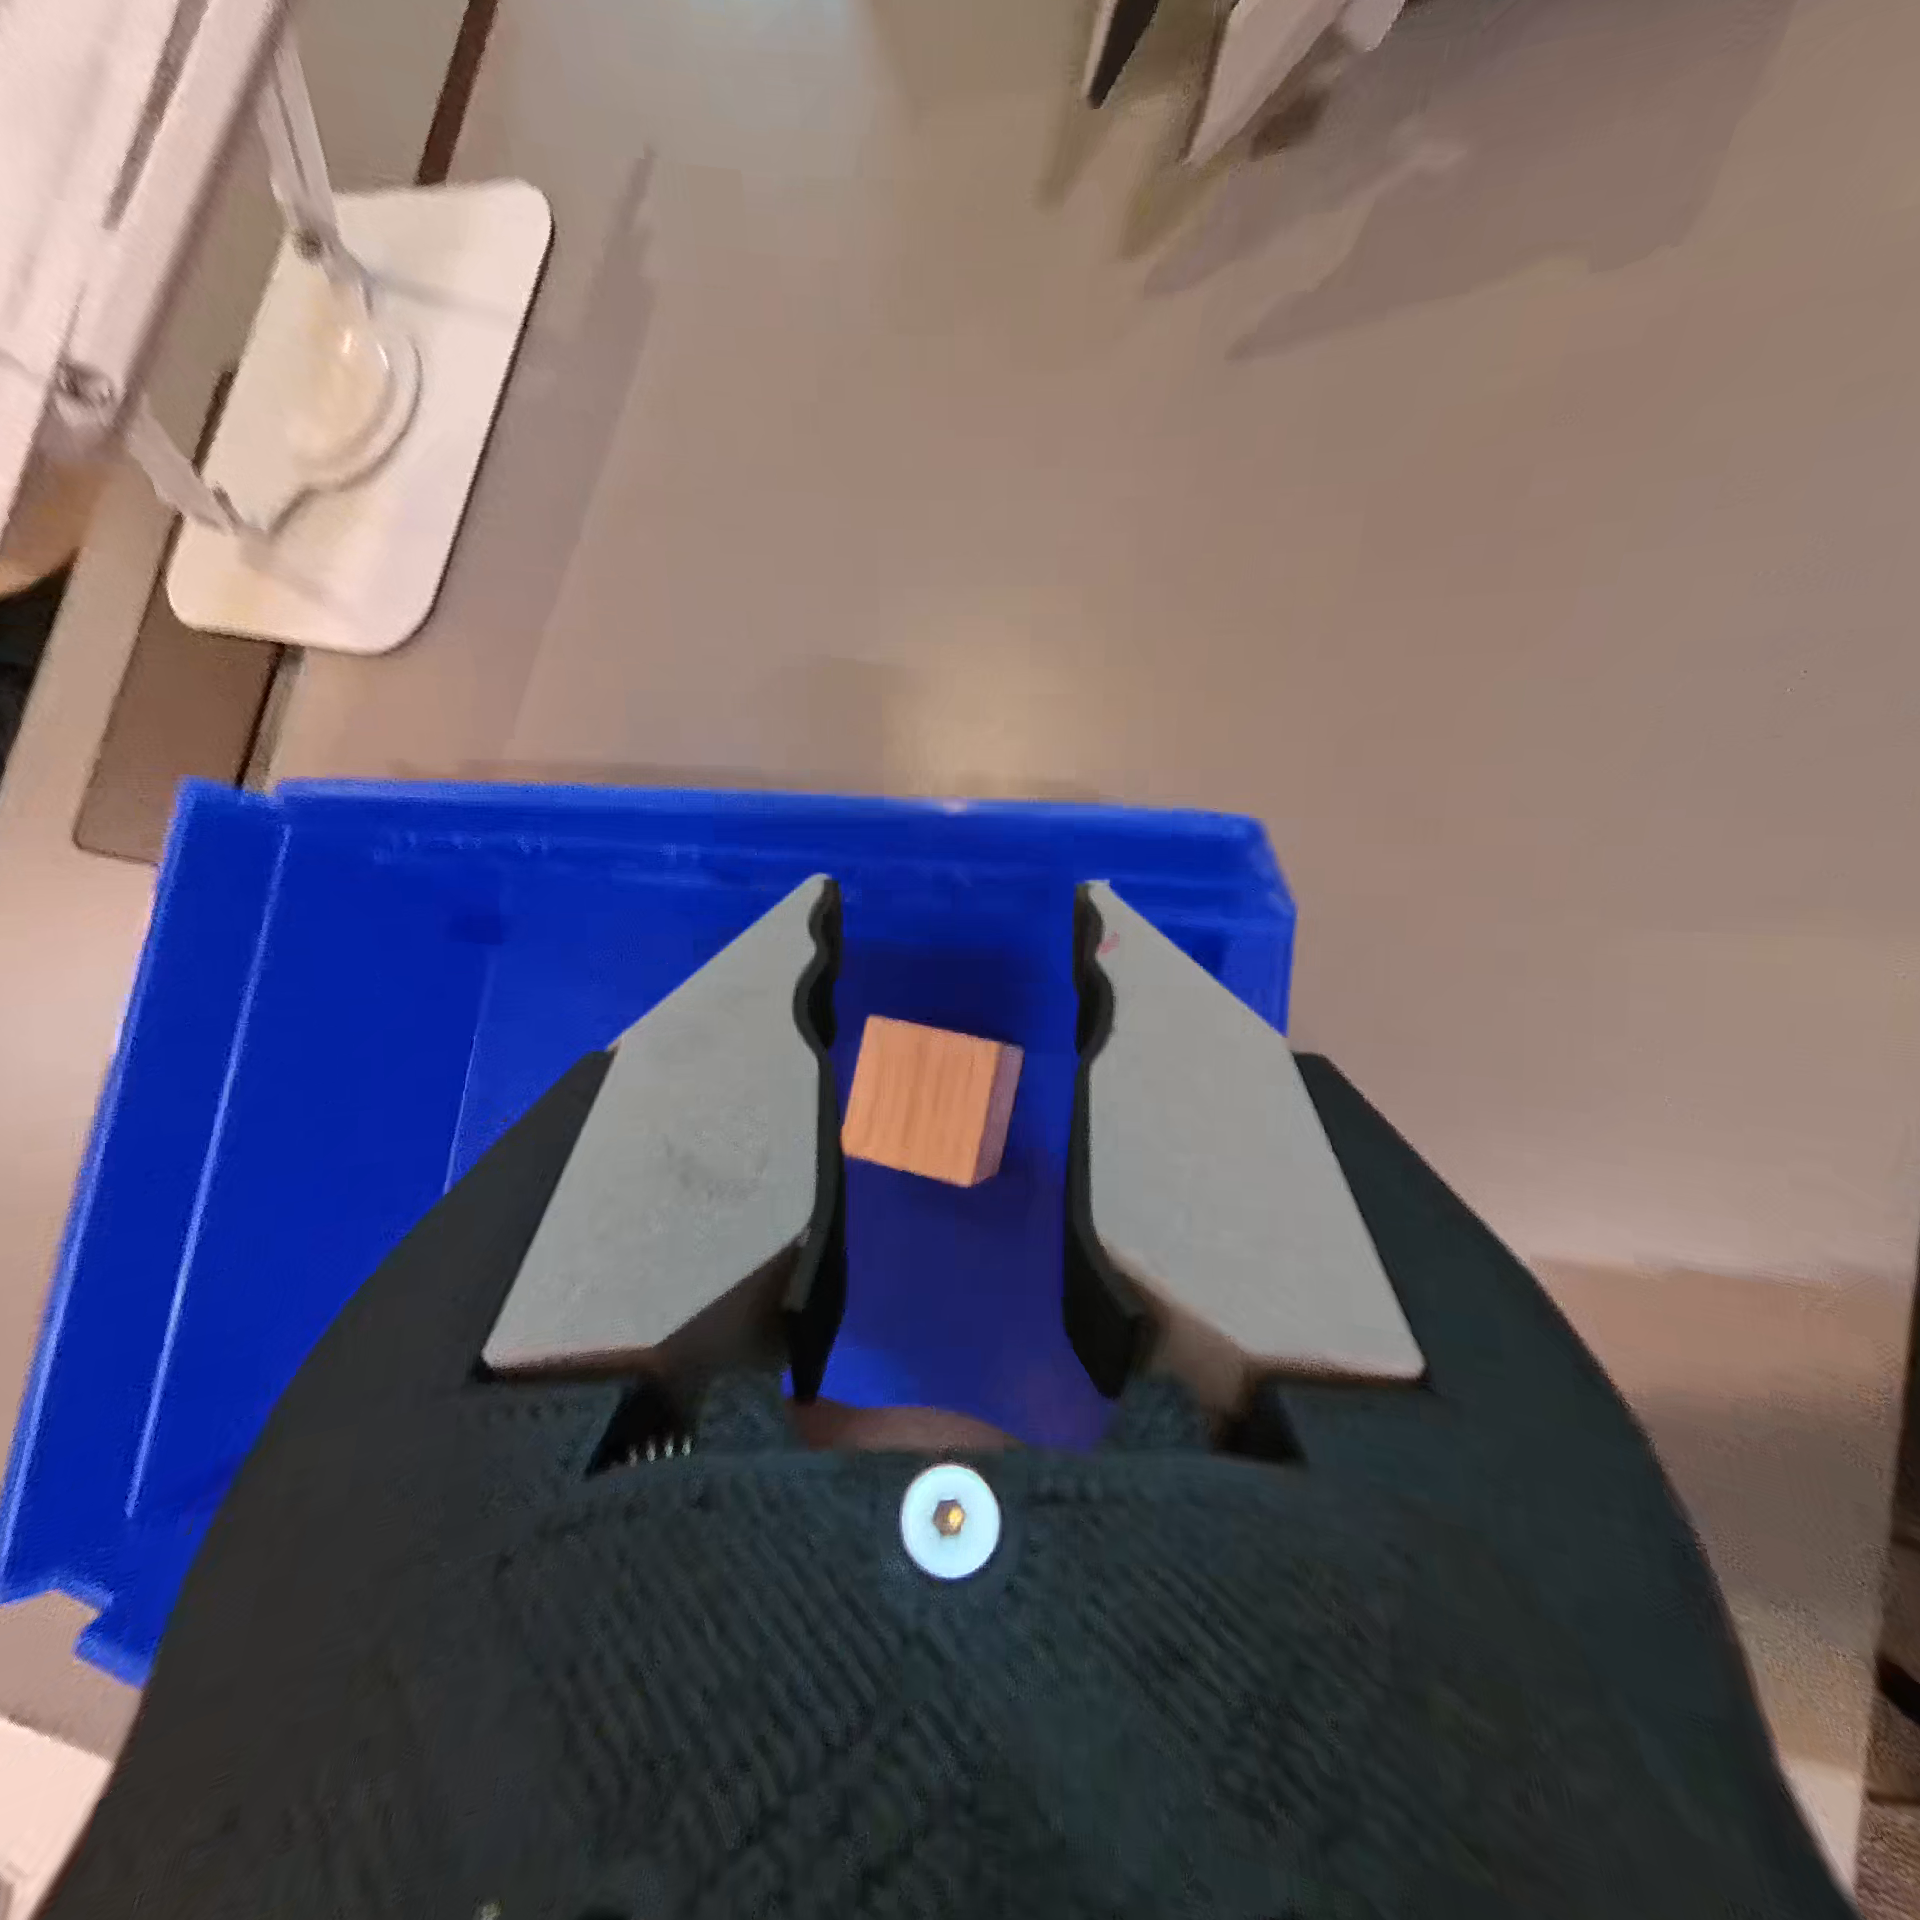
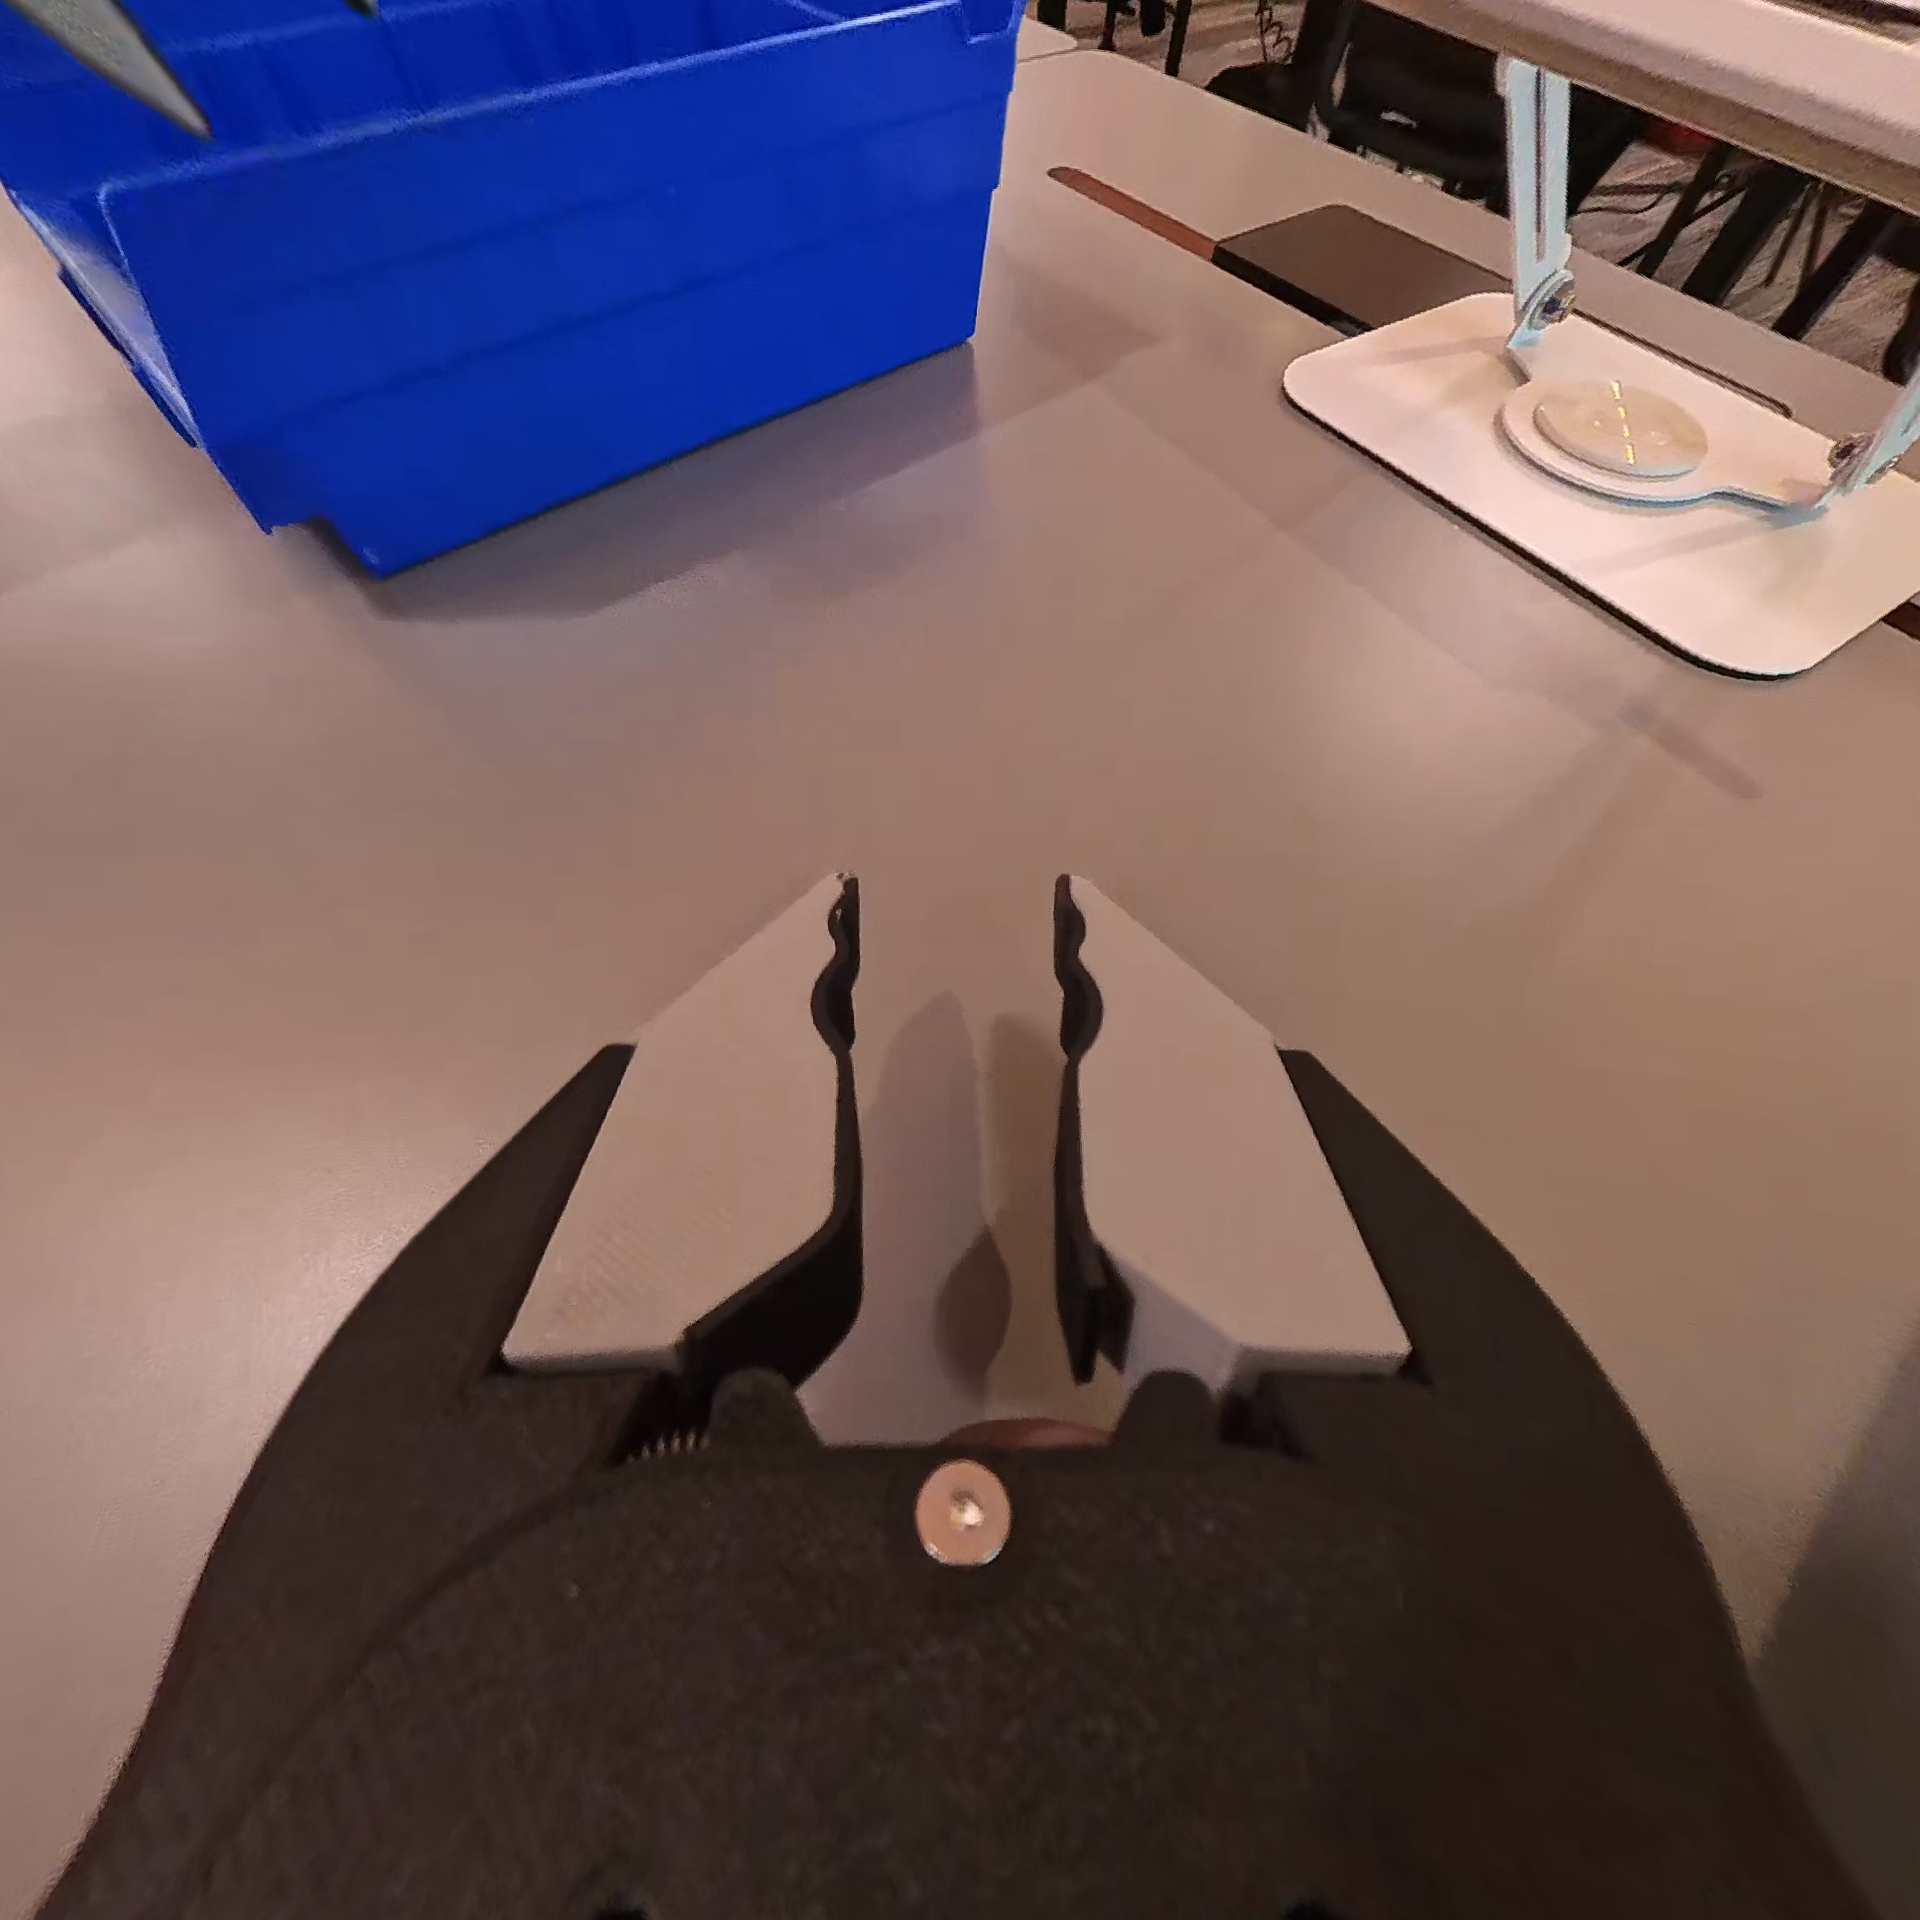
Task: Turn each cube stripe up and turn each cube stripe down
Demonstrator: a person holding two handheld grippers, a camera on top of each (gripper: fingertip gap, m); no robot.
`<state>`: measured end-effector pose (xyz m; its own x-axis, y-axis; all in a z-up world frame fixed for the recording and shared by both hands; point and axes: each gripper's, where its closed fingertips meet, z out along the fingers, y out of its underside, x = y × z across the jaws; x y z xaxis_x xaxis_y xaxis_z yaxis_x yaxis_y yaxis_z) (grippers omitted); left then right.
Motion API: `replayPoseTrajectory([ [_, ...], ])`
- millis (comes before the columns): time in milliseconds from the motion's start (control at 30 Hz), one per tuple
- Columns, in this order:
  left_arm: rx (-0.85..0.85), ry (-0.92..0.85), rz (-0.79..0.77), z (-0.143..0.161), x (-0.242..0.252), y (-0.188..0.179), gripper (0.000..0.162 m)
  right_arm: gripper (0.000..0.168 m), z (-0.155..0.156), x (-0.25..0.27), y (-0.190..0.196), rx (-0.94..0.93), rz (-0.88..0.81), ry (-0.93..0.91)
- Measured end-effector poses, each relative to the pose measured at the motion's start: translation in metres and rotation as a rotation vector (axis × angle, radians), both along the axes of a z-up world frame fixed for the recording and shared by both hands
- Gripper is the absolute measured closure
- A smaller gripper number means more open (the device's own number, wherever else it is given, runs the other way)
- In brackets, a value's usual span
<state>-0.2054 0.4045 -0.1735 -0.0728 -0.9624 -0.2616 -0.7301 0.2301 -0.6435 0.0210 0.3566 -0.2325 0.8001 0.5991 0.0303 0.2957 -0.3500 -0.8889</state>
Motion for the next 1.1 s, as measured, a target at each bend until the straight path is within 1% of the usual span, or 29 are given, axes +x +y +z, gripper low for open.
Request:
replayPoseTrajectory([
  [100,-0.042,0.047,0.053,-0.014,-0.012,0.018,0.119,0.134,-0.001,-0.001,-0.001,0.007,0.004,-0.015],
  [133,-0.045,0.099,0.069,-0.023,-0.018,0.023,0.118,0.134,-0.002,-0.001,-0.001,0.004,0.007,-0.014],
  [200,-0.047,0.217,0.083,-0.044,-0.028,0.027,0.110,0.134,-0.004,-0.001,-0.001,-0.008,0.008,-0.013],
  [267,-0.069,0.290,0.075,-0.063,-0.030,0.028,0.110,0.134,-0.006,-0.002,0.000,-0.022,0.012,-0.006],
  [400,-0.061,0.404,0.076,-0.100,-0.034,0.036,0.115,0.135,-0.006,-0.003,-0.001,-0.020,0.016,-0.011],
  [467,-0.071,0.348,0.069,-0.097,-0.025,0.037,0.116,0.135,-0.005,-0.002,-0.001,-0.012,0.014,-0.013],
  [500,-0.064,0.357,0.066,-0.097,-0.027,0.036,0.116,0.135,-0.005,-0.002,-0.001,-0.012,0.014,-0.010],
  [567,0.005,0.361,0.086,-0.086,-0.036,0.036,0.116,0.135,-0.004,0.000,-0.001,-0.018,0.012,-0.001],
  [600,0.048,0.305,0.101,-0.071,-0.037,0.034,0.116,0.135,-0.005,0.000,-0.001,-0.024,0.012,0.004],
  [667,0.133,0.085,0.099,-0.028,-0.026,0.018,0.117,0.134,-0.005,-0.001,-0.002,-0.041,0.018,0.023],
  [767,0.258,-0.302,-0.023,0.042,0.006,-0.030,0.117,0.132,-0.002,-0.011,-0.006,-0.068,0.065,0.074],
  [833,0.354,-0.467,-0.089,0.072,0.027,-0.059,0.118,0.130,0.003,-0.025,-0.014,-0.097,0.140,0.141],
  [900,0.407,-0.562,-0.169,0.084,0.051,-0.089,0.118,0.127,0.013,-0.043,-0.029,-0.126,0.254,0.234],
  [967,0.407,-0.687,-0.261,0.089,0.077,-0.119,0.118,0.120,0.028,-0.060,-0.049,-0.174,0.396,0.360],
  [1033,0.399,-0.732,-0.291,0.078,0.101,-0.130,0.118,0.114,0.054,-0.074,-0.074,-0.220,0.558,0.538],
  [1100,0.400,-0.736,-0.297,0.061,0.123,-0.133,0.118,0.113,0.077,-0.076,-0.085,-0.212,0.641,0.675],
])
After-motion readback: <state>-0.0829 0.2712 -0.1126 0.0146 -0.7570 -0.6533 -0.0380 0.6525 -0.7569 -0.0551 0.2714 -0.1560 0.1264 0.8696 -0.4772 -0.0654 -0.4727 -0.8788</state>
